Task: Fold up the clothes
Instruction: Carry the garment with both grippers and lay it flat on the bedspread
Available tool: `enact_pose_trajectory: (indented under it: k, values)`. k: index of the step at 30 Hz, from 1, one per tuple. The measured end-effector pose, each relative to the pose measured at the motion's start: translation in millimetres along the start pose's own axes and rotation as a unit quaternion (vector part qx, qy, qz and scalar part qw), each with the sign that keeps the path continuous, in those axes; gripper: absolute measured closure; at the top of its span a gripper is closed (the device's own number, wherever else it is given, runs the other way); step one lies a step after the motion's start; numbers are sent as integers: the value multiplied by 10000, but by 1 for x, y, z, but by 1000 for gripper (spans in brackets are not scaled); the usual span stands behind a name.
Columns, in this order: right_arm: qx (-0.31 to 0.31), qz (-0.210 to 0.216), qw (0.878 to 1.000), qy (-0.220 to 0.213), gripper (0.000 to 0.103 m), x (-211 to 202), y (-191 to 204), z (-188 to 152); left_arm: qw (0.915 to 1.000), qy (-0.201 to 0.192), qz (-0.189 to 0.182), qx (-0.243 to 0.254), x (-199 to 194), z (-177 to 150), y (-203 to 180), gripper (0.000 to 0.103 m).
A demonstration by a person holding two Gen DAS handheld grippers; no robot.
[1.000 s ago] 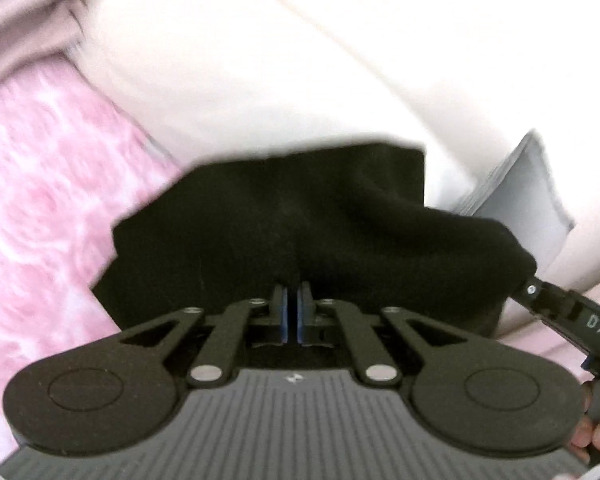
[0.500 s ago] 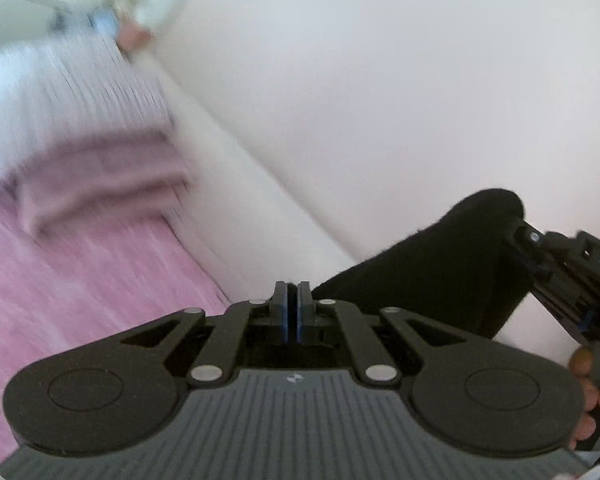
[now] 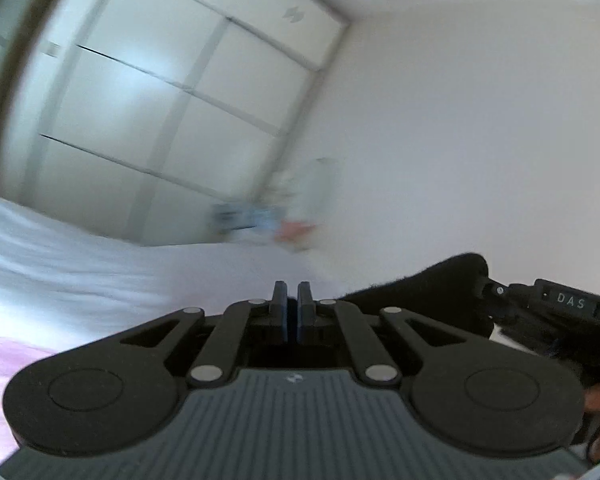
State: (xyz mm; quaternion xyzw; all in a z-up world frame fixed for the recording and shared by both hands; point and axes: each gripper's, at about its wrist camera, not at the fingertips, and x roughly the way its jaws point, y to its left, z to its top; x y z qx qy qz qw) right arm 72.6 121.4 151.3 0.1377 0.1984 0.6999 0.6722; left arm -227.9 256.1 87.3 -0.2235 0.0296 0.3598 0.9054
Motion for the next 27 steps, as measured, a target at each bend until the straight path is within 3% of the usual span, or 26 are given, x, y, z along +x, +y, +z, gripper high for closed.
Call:
enact_pose_trajectory:
  k: [3, 7, 11, 14, 18, 21, 27]
  values:
    - [-351, -307, 9861, 1594, 65, 49, 33, -27, 9963, 372, 767, 86, -28, -8, 33, 103]
    - [-749, -657, 9626, 2518, 61, 64, 48, -88, 9781, 1186, 1711, -8, -57, -43, 73, 103]
    - [-1143, -870, 9334, 3288, 61, 67, 58, -150, 9552, 1806, 2324, -326, -88, -86, 96, 102]
    - [-1350, -931, 9148, 3690, 61, 45, 49, -193, 9376, 2114, 2727, -439, -118, -119, 106, 102]
    - [-1479, -769, 9040, 3937, 61, 8, 53, -249, 9223, 2351, 2991, -673, -143, -155, 100, 102]
    - [-1624, -640, 8978, 4044, 61, -2, 47, -255, 9167, 2395, 3117, -710, -141, -174, 88, 101]
    - [-1607, -440, 8918, 4206, 61, -28, 30, -238, 9081, 2383, 3349, -797, -156, -205, 40, 101]
